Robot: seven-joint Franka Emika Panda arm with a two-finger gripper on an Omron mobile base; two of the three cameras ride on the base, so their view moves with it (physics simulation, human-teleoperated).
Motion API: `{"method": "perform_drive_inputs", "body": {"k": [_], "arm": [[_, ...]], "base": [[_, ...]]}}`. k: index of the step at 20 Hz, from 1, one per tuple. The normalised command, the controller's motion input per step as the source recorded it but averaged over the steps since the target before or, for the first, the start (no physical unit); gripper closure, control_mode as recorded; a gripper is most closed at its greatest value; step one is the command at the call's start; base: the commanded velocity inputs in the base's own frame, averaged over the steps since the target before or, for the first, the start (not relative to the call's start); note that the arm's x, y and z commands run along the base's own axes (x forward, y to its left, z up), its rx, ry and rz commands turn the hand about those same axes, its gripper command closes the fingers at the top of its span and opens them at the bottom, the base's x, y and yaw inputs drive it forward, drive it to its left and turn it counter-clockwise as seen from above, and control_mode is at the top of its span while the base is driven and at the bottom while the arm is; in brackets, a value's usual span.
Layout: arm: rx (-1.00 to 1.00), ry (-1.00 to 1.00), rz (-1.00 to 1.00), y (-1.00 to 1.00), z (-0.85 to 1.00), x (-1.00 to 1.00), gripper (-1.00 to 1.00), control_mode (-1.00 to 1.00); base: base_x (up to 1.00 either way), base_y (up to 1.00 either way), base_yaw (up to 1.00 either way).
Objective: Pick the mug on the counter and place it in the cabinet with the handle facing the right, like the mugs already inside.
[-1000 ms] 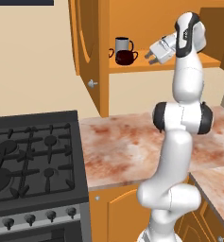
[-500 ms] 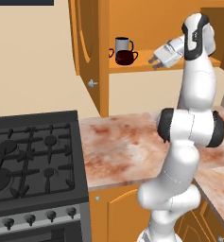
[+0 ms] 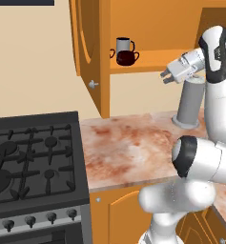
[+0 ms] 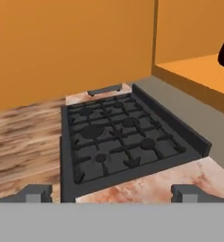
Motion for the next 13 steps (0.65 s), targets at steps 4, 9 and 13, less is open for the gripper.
{"method": "perform_drive_inputs", "body": {"k": [4,9,13], "arm": [[-0.17,0.17,-0.06,0.01,-0.66,-0.96,-1.0,-1.0],[-0.22,0.28,-0.06,0.07,-0.78,-0.8,-1.0,-1.0],[-0.24,0.31,-0.09,0.15,-0.72,-0.54,-1.0,-1.0]], "base": [[0.0,0.0,0.0],[0.0,0.0,0.0],[0.0,0.0,0.0]]}}
